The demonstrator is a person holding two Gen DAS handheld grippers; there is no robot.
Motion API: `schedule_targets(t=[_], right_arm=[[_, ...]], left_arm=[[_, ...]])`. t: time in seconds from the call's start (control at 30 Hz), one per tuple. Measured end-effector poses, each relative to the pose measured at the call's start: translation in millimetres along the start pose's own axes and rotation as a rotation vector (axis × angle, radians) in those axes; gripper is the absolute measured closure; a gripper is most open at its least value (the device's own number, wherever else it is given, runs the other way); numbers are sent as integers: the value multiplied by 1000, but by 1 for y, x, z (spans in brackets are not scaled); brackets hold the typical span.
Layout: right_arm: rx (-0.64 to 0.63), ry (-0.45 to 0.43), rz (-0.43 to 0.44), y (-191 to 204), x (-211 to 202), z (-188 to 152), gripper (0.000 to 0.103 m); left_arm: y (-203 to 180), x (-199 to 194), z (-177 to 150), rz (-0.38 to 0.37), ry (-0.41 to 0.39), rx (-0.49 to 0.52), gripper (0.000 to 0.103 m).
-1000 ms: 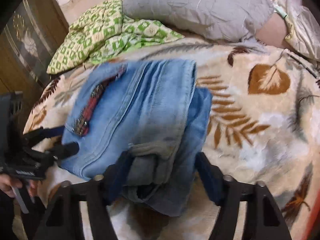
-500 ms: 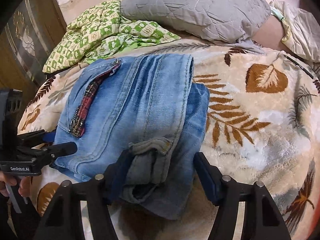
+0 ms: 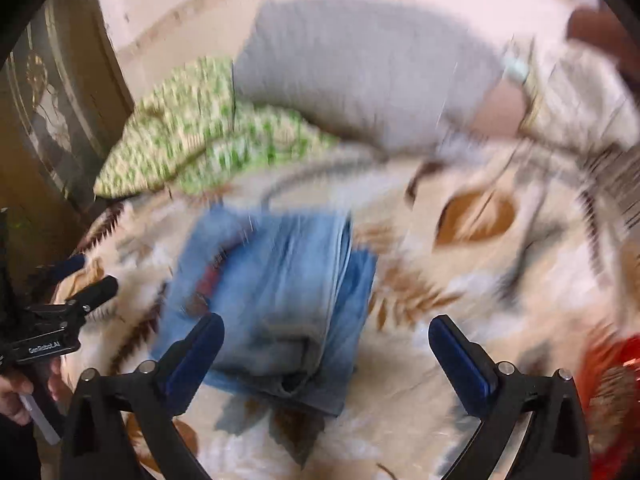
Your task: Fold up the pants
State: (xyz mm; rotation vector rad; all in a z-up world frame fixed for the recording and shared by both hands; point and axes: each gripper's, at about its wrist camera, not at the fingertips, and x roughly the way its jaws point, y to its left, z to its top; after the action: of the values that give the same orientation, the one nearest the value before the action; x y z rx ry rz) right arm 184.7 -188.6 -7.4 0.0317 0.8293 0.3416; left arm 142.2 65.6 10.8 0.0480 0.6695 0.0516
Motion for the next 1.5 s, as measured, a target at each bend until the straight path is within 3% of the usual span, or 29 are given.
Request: schedule_targets(t=[0.1, 0.23, 0.33, 0.47, 0.77, 1.1, 1.5], right_arm=[[-28, -146, -67, 11, -59, 15, 0], [-70, -285, -192, 25, -119, 23, 0], [-94, -337, -249, 32, -150, 14, 0], [-72, -338, -269, 32, -169, -8, 0], [61, -303, -289, 6, -169, -84, 0], [103, -141, -256, 5, -121, -148, 0], [76, -72, -253, 10, -101, -166, 0]], left_arm=[[1, -53, 18, 5, -124, -26, 0], [-8, -98, 24, 0, -203, -31, 0], [-19, -119, 19, 6, -240, -22, 0], [-32, -138, 1, -16, -271, -59, 0], [-48, -116, -55, 19, -178, -126, 0], [-68, -86, -120, -24, 20, -95, 0], [-68, -76, -130, -35, 63, -71, 0]])
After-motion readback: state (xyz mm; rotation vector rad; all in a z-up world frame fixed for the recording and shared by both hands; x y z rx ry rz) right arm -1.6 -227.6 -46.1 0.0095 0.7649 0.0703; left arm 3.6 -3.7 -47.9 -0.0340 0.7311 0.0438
